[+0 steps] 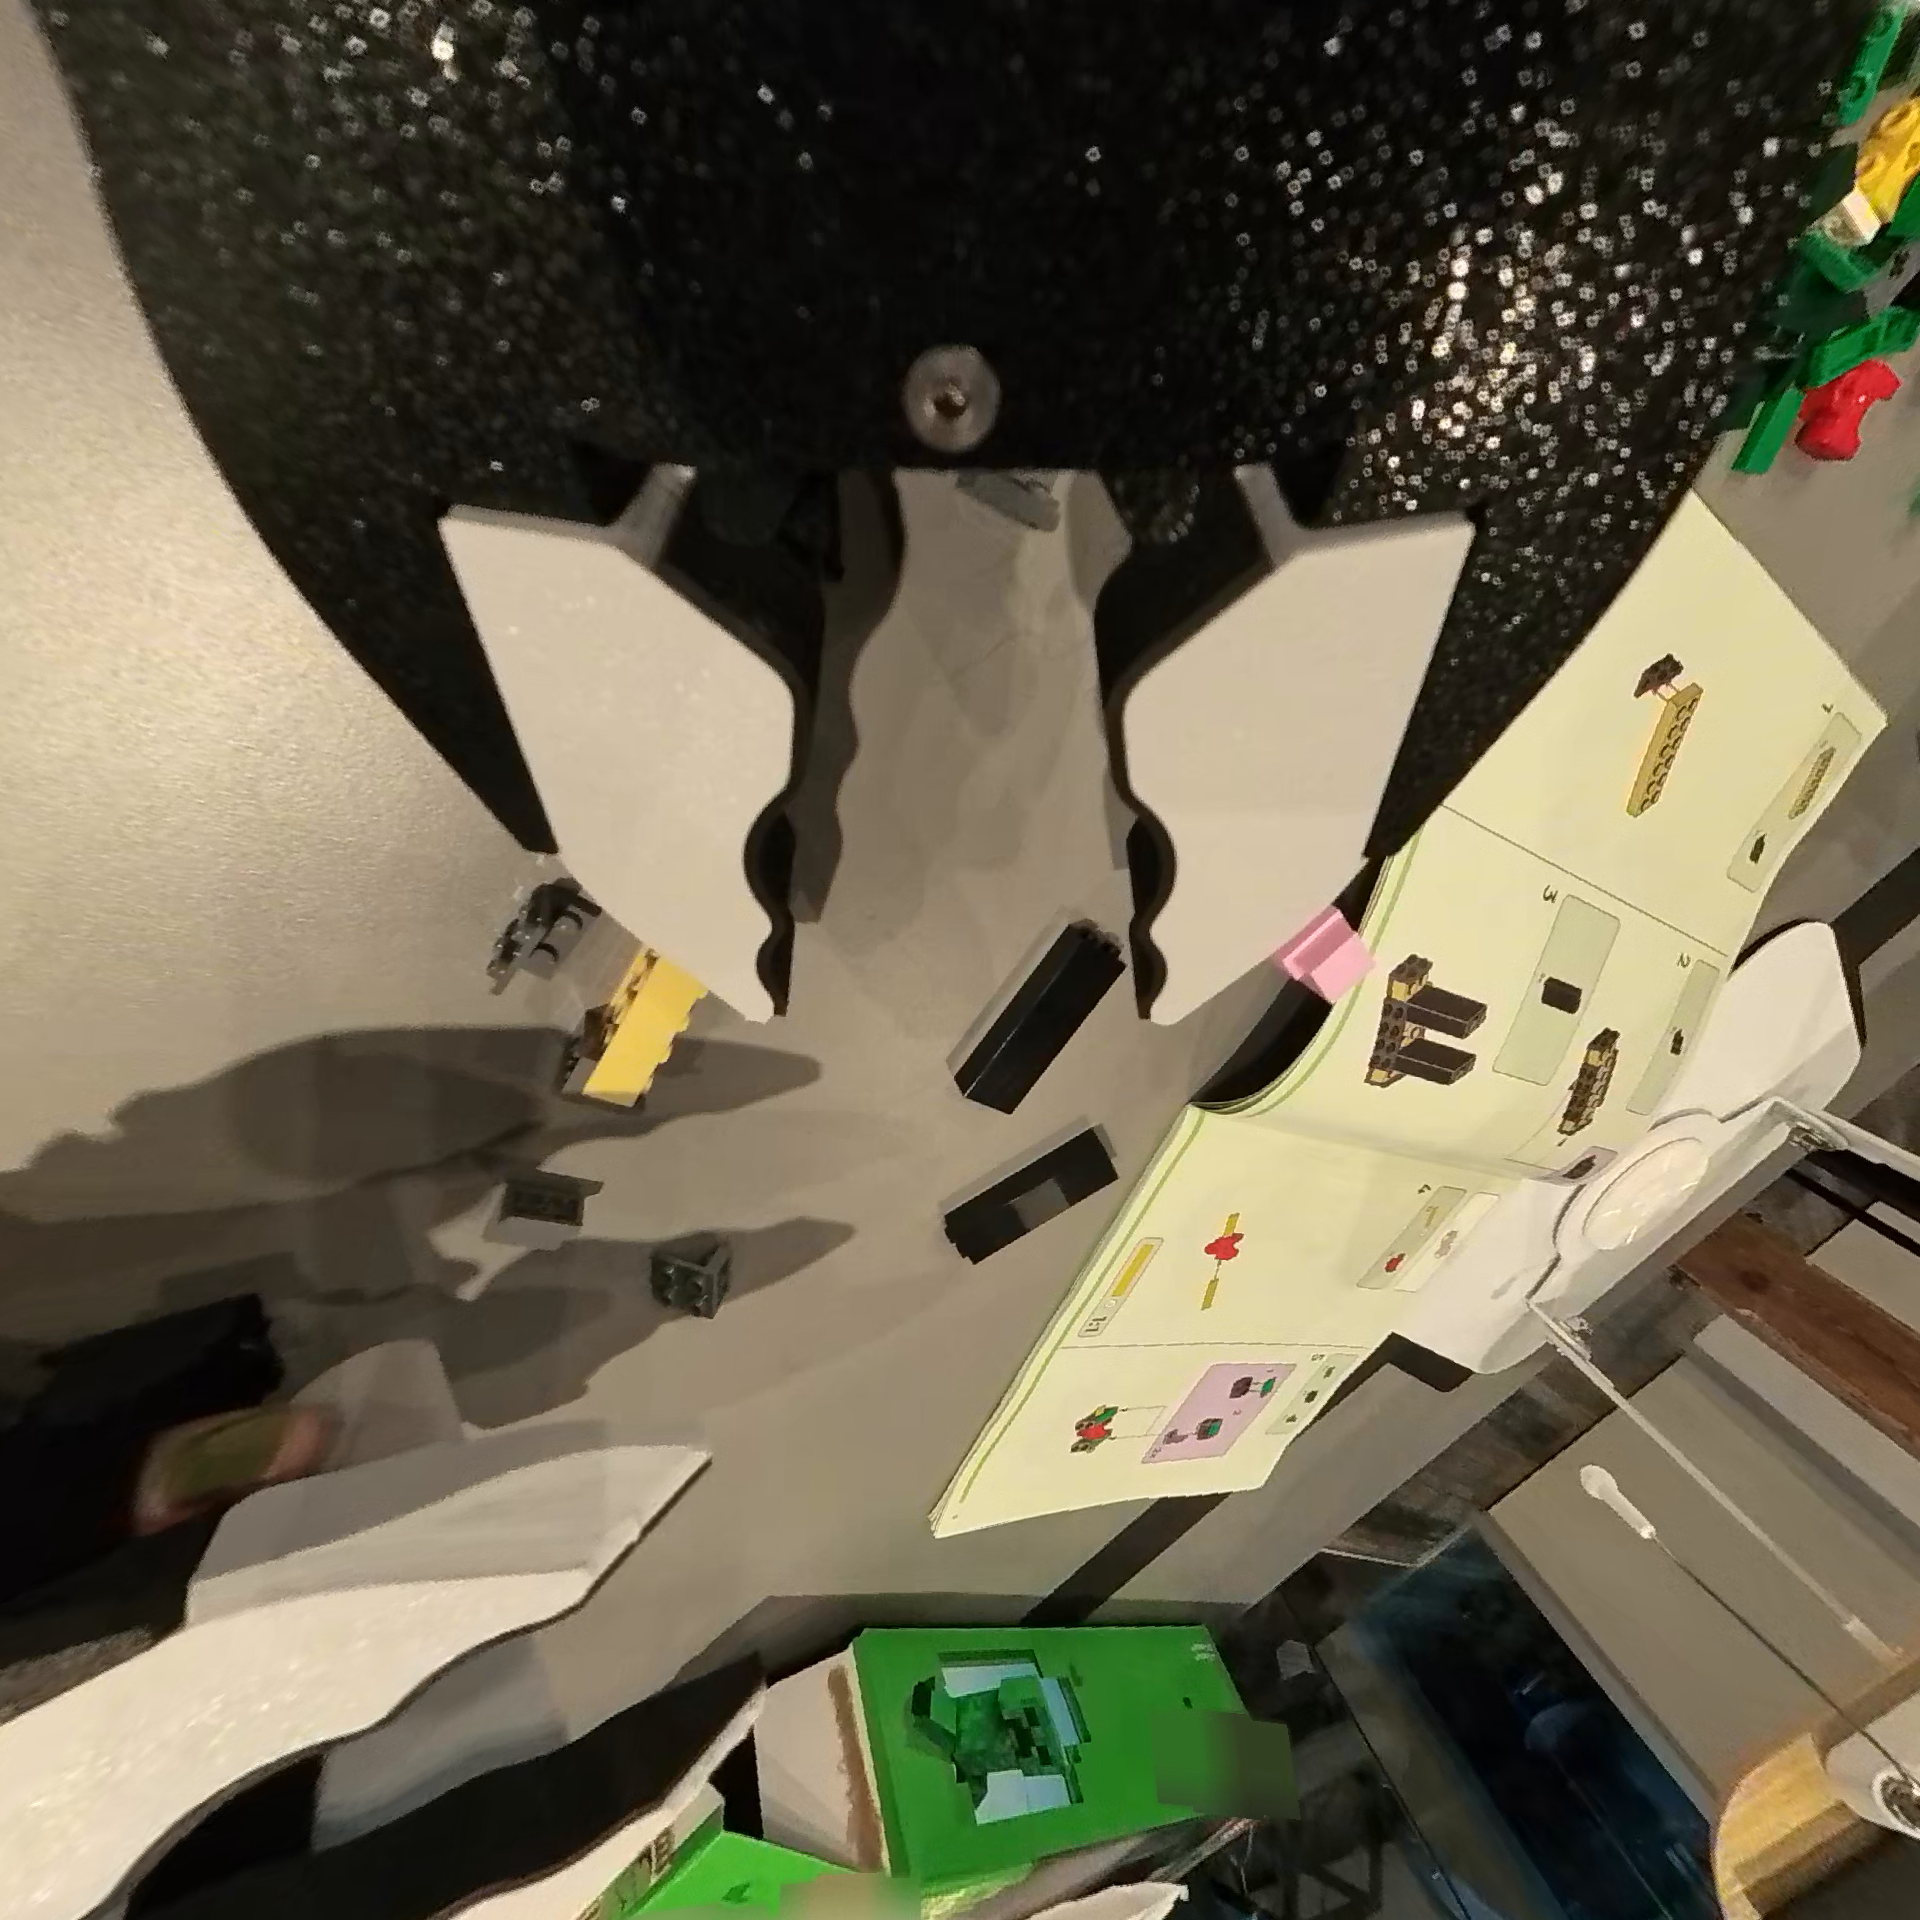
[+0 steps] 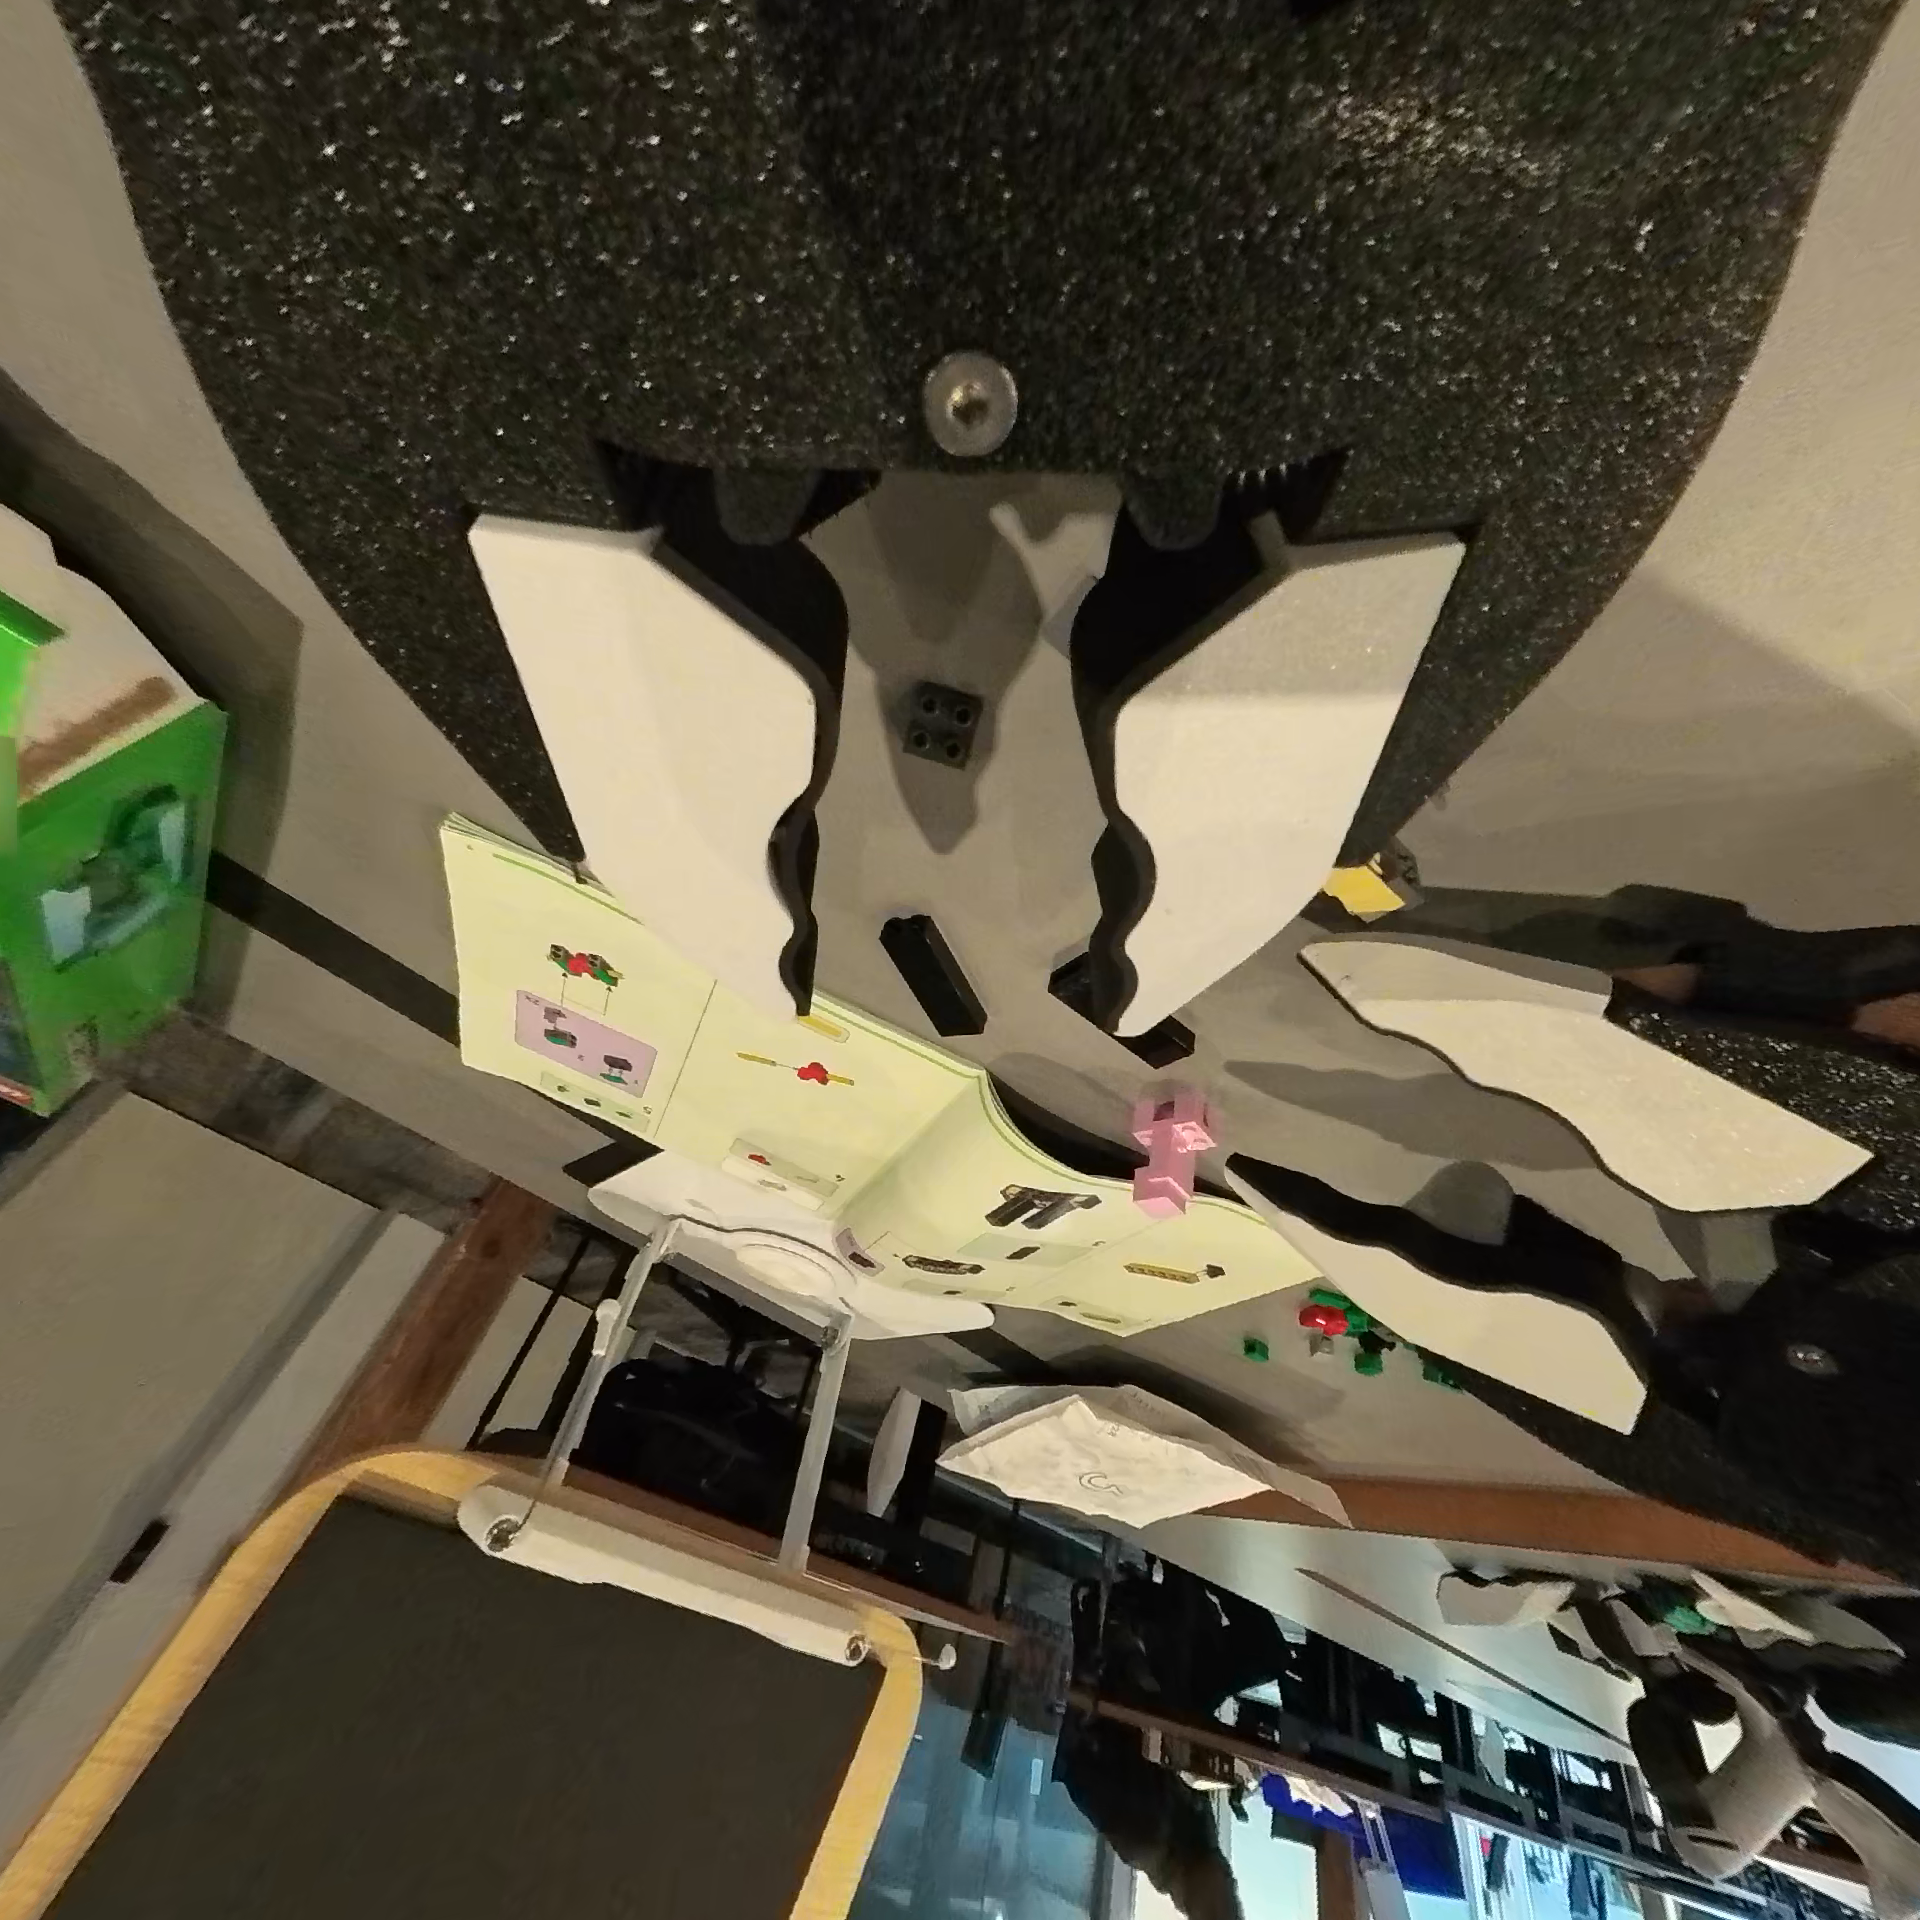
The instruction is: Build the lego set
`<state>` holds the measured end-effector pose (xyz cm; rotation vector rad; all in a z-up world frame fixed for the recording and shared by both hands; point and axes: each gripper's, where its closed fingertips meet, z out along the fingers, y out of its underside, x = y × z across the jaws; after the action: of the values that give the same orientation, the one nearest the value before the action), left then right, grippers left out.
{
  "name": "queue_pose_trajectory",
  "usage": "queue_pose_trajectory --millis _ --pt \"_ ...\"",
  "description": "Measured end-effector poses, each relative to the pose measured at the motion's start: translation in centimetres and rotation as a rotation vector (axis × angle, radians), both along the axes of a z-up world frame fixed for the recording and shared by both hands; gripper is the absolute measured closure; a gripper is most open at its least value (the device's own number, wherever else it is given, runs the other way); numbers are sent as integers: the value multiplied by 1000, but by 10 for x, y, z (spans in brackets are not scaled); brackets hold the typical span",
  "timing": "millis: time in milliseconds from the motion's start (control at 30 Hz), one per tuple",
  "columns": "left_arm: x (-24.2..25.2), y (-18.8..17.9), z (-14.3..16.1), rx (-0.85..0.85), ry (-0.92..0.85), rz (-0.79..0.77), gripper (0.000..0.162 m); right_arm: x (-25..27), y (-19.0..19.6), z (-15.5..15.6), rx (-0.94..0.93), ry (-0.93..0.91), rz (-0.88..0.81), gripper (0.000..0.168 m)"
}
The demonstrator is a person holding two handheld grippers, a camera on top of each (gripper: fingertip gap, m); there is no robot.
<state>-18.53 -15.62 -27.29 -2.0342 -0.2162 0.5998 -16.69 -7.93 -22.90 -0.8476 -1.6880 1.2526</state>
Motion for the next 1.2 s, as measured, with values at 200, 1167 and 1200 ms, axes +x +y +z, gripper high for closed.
queue_pose_trajectory --millis 200,1167,1200 --pt "0 0 1 9 -3 -1 100 0 1 1 -14 2 -1 117" --pt "-6 -12 18 123 1 32 87 -4 0 -3 18 -18 -11 128" --pt "-6 -12 18 124 1 33 87 -4 0 -3 16 -19 -11 129"
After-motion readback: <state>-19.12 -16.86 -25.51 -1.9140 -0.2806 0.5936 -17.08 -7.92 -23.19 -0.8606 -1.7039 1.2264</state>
